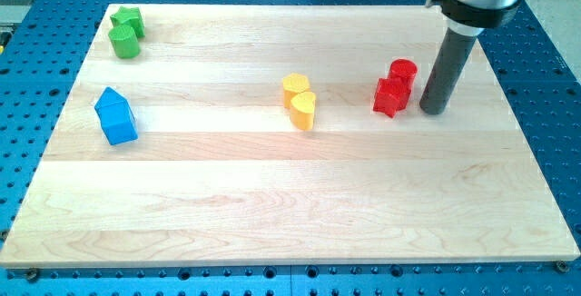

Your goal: Place the red circle top of the red star

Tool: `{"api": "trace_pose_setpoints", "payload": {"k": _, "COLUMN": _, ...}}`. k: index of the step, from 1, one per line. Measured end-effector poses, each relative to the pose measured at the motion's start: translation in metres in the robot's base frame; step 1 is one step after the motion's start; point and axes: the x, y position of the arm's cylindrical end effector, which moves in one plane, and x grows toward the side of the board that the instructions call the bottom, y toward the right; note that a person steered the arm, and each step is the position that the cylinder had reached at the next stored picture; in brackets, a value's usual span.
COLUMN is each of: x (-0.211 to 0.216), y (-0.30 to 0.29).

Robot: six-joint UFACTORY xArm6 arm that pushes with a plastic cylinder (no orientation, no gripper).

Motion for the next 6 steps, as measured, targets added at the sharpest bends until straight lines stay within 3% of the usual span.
{"api": "trace_pose_setpoints", "payload": {"k": 6, "x": -0.011, "y": 0.027}}
